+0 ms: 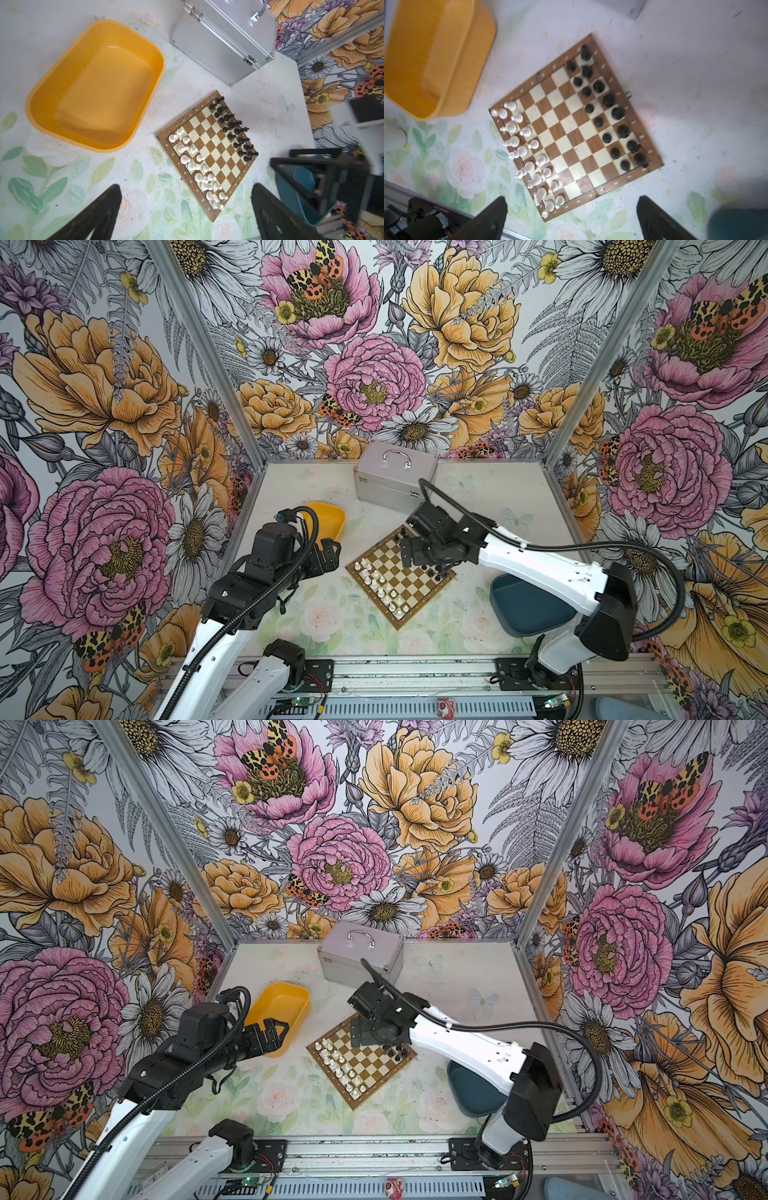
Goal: Set up the chess pieces on the board
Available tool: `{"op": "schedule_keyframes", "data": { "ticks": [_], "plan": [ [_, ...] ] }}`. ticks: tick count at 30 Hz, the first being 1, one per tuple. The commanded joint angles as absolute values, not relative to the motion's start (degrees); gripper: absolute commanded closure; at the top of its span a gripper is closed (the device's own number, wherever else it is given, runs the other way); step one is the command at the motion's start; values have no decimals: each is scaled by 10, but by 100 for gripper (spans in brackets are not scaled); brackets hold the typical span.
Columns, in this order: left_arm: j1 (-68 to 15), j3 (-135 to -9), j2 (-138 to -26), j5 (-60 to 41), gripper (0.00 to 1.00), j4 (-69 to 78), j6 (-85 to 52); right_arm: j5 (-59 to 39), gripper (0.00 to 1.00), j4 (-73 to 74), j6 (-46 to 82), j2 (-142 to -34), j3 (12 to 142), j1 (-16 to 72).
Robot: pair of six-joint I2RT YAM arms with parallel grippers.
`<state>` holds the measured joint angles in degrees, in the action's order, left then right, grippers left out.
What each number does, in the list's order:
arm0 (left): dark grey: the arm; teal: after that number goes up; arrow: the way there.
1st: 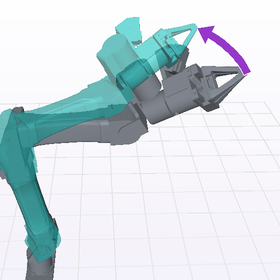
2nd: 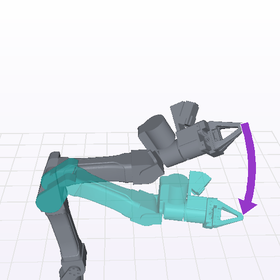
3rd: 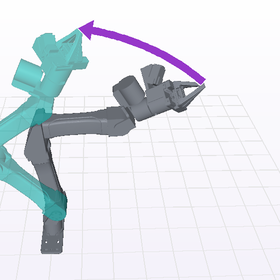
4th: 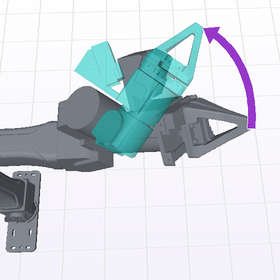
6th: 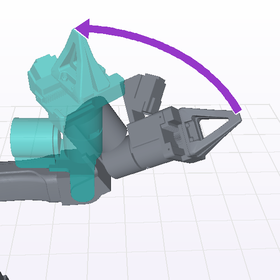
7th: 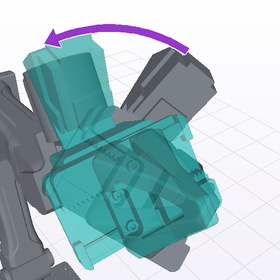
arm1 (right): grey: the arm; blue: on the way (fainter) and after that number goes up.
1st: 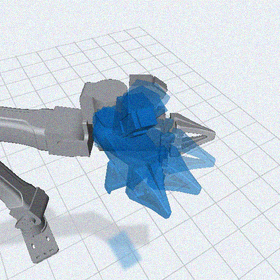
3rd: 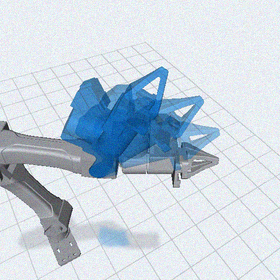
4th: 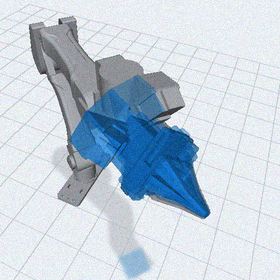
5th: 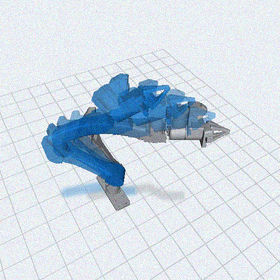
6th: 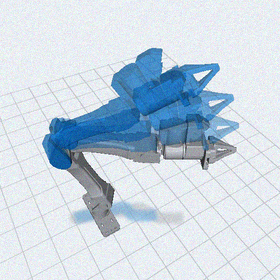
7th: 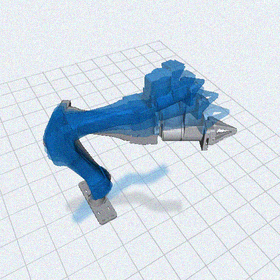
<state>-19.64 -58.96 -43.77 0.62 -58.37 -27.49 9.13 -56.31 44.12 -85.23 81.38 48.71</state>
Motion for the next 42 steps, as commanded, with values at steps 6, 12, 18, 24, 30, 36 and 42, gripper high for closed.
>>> {"op": "schedule_keyframes", "data": {
  "ticks": [6,12,18,24,30,36,42],
  "plan": [
    [-155,-559,-455,154,1,-340,-129,308,1,-522,210,-695,755,302],
    [-85,-474,-486,139,1,-141,-84,286,0,-296,50,-645,621,203],
    [-65,-384,-518,156,1,14,-76,227,1,-134,20,-600,485,111],
    [-73,-310,-547,208,1,87,-48,176,0,-38,25,-630,444,52],
    [-46,-210,-551,223,1,213,-40,148,1,56,30,-658,401,23],
    [-28,-147,-583,222,1,309,-26,118,1,143,35,-701,353,-9],
    [-3,-134,-679,185,1,445,-44,51,1,303,49,-759,271,-7]
  ]
}}
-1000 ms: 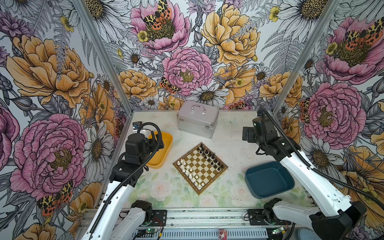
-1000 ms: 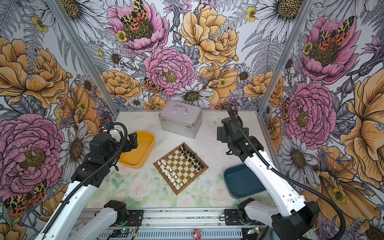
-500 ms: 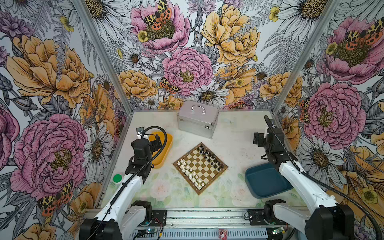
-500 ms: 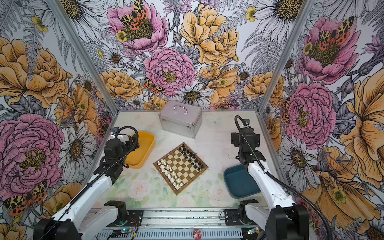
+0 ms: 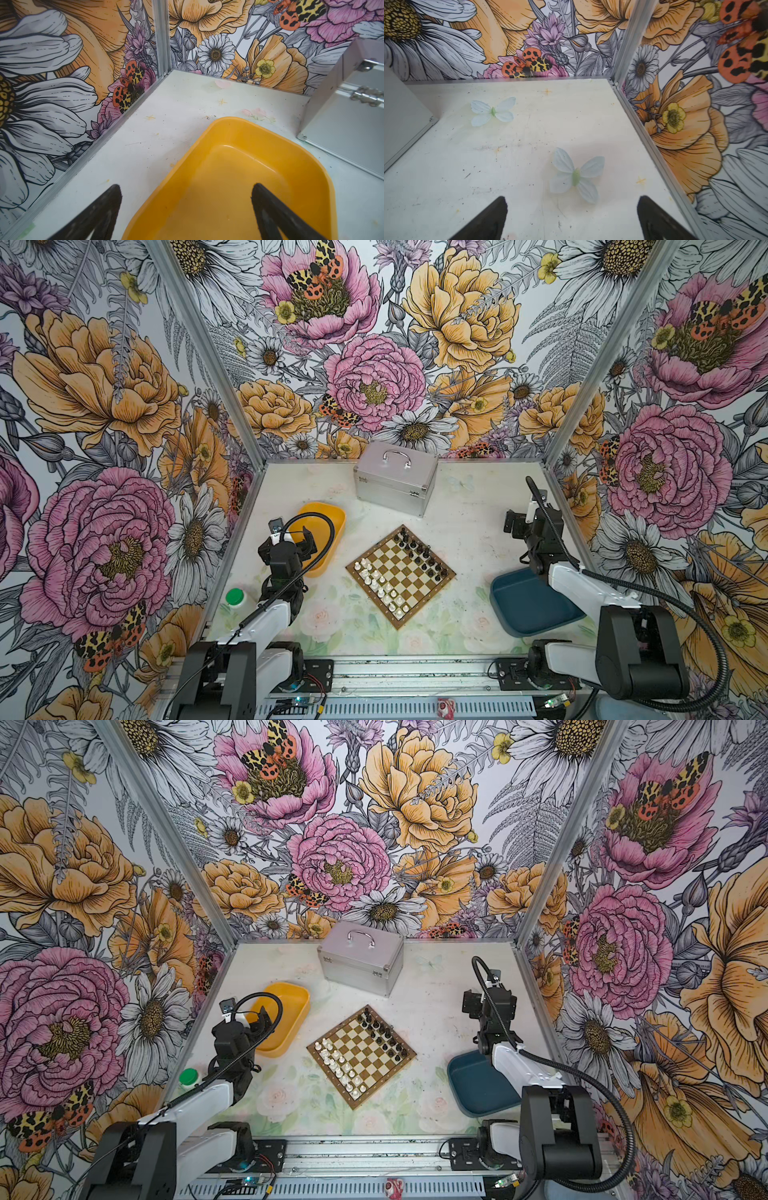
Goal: Set up the chess pieces on the board
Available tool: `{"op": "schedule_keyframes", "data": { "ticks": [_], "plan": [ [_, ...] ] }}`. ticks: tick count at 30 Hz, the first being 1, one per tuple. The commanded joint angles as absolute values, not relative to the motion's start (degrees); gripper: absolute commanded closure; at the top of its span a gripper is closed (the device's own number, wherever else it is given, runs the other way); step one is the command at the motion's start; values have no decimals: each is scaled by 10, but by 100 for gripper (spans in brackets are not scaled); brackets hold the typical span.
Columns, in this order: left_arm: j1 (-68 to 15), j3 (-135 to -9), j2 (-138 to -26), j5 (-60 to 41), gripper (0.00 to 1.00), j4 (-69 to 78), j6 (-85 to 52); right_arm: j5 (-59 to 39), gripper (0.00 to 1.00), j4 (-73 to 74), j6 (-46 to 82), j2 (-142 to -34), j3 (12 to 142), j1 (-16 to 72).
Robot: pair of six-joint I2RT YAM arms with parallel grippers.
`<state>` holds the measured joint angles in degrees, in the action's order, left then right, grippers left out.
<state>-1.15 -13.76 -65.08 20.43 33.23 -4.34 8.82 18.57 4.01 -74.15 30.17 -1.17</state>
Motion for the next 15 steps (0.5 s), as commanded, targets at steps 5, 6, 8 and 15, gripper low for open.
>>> {"op": "schedule_keyframes", "data": {
  "ticks": [5,6,8,15],
  "plan": [
    [9,-134,-738,151,1,535,-39,58,1,382,49,-815,258,-12],
    [9,-132,-750,151,1,552,-38,43,1,396,44,-829,258,-12],
    [10,-124,-779,154,1,596,-38,41,1,413,41,-863,264,-10],
    [-6,-149,-898,134,1,683,-8,38,1,485,42,-879,231,-13]
  ]
}}
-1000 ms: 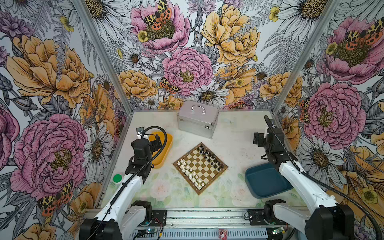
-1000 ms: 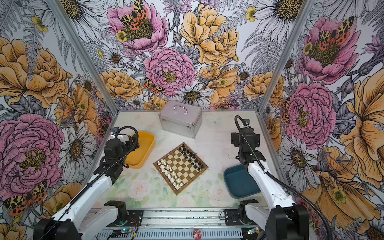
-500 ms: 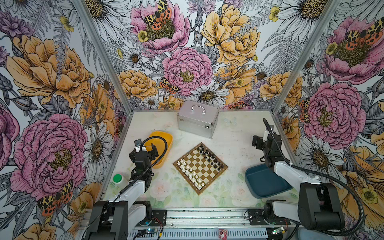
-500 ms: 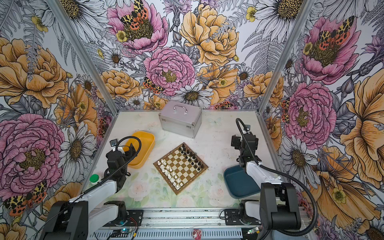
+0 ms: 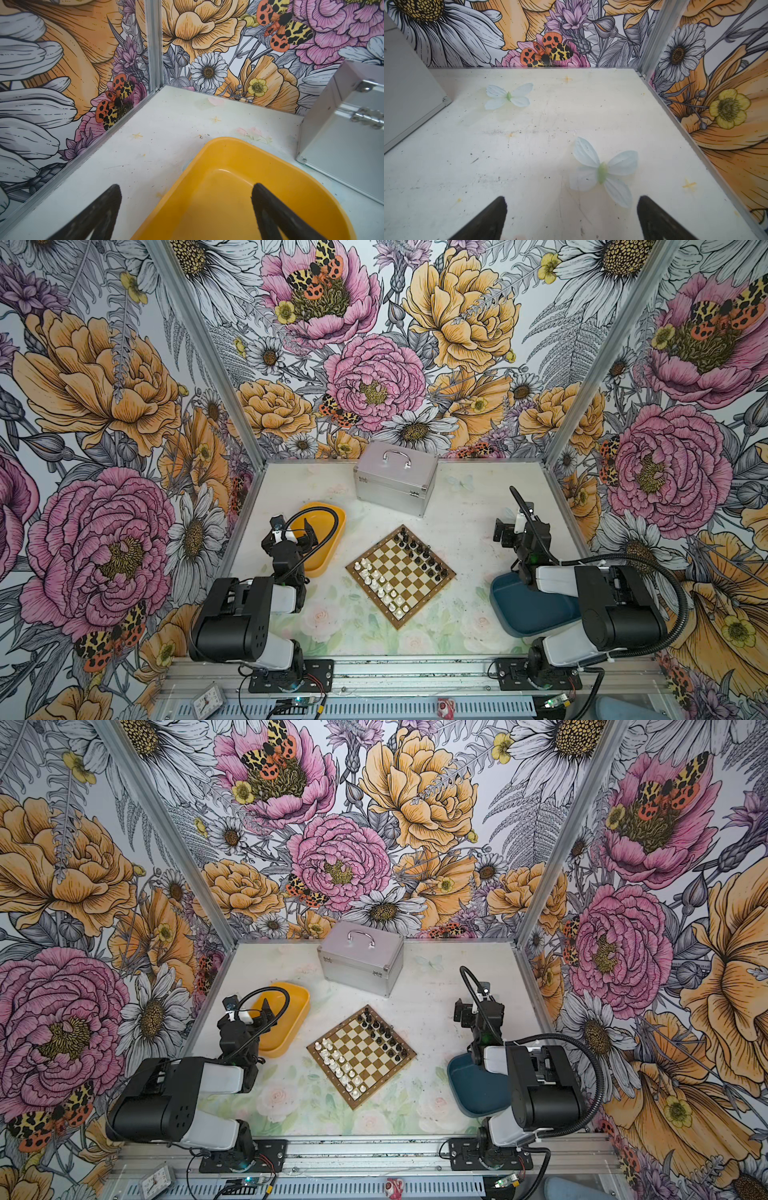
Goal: Set up the chess pieces on the board
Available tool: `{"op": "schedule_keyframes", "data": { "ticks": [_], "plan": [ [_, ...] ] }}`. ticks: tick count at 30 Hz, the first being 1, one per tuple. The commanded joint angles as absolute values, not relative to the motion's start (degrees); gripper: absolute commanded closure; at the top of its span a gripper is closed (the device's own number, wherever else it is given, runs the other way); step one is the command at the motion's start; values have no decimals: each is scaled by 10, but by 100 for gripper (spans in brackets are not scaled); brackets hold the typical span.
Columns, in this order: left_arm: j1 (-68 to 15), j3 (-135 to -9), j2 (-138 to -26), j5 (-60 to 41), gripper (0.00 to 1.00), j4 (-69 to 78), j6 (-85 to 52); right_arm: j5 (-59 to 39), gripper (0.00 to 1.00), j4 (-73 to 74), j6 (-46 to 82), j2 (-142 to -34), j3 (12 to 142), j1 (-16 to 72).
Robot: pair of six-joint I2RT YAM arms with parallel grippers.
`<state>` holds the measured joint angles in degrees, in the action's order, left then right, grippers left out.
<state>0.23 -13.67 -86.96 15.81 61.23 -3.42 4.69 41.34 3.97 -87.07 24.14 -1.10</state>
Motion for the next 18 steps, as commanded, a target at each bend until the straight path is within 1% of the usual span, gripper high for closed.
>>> {"op": "schedule_keyframes", "data": {
  "ticks": [1,3,5,6,10,18],
  "plan": [
    [-10,-155,-894,135,1,665,-3,37,1,488,42,-879,228,-13],
    [-11,-165,-884,133,1,629,-3,35,0,488,43,-880,229,-13],
    [-6,-172,-893,124,1,634,-3,34,1,487,43,-880,229,-14],
    [-3,-180,-887,99,1,604,-4,33,1,486,43,-880,229,-15],
    [4,-211,-887,67,1,545,-1,33,0,485,43,-881,230,-15],
    [13,-214,-889,48,1,541,-6,33,1,487,43,-880,229,-14]
  ]
}}
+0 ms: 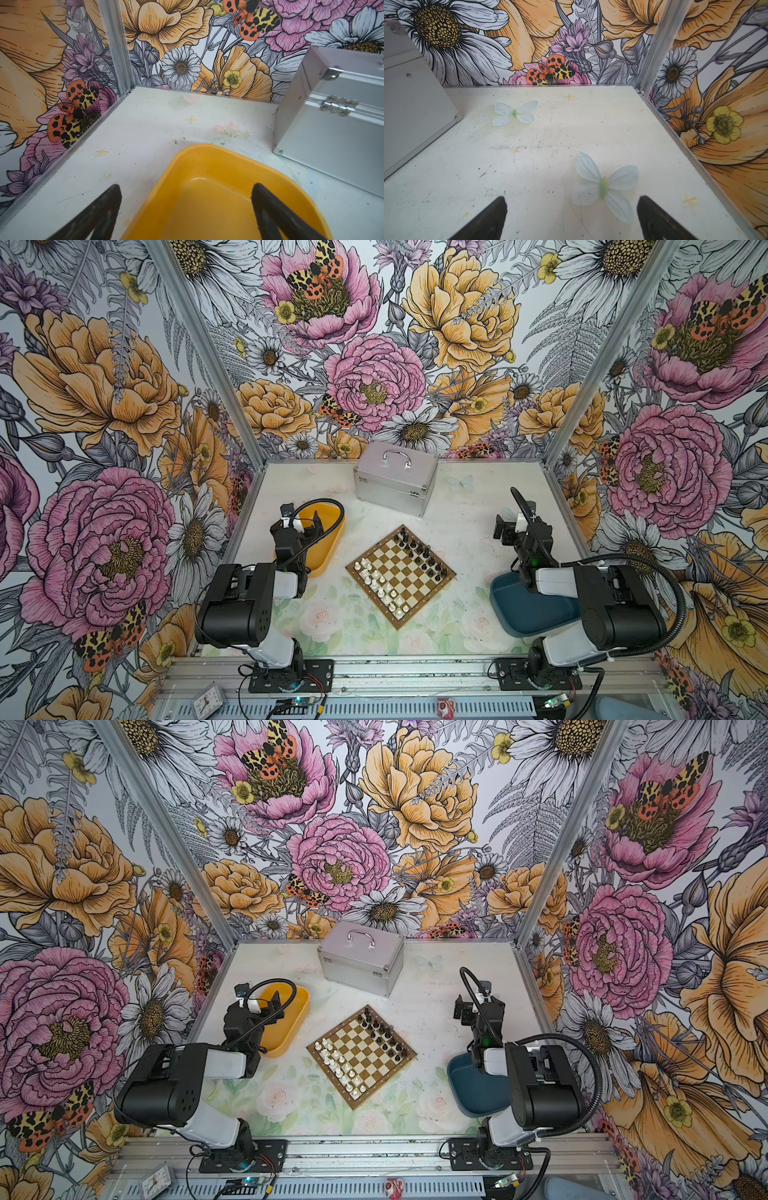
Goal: Set up the chess pieces on the board
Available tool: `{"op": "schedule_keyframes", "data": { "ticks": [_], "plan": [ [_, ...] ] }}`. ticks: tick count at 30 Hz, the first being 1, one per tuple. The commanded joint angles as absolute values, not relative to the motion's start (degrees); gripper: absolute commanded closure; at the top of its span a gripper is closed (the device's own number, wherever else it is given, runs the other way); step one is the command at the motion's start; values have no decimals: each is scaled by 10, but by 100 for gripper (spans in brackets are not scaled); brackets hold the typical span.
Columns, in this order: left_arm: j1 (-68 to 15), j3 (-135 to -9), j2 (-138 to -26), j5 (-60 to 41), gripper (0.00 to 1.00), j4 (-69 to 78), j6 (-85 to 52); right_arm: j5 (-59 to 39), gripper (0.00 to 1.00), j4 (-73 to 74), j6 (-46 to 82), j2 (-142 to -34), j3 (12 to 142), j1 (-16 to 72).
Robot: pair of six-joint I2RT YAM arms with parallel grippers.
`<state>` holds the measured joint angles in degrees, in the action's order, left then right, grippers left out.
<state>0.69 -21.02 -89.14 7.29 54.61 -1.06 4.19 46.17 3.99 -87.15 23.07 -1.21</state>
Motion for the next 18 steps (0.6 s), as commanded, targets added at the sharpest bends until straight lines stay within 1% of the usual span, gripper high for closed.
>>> {"op": "schedule_keyframes", "data": {
  "ticks": [1,18],
  "plan": [
    [13,-214,-889,48,1,541,-5,34,0,488,43,-879,229,-15],
    [7,-215,-889,60,1,540,-3,38,1,488,43,-880,229,-13]
  ]
}}
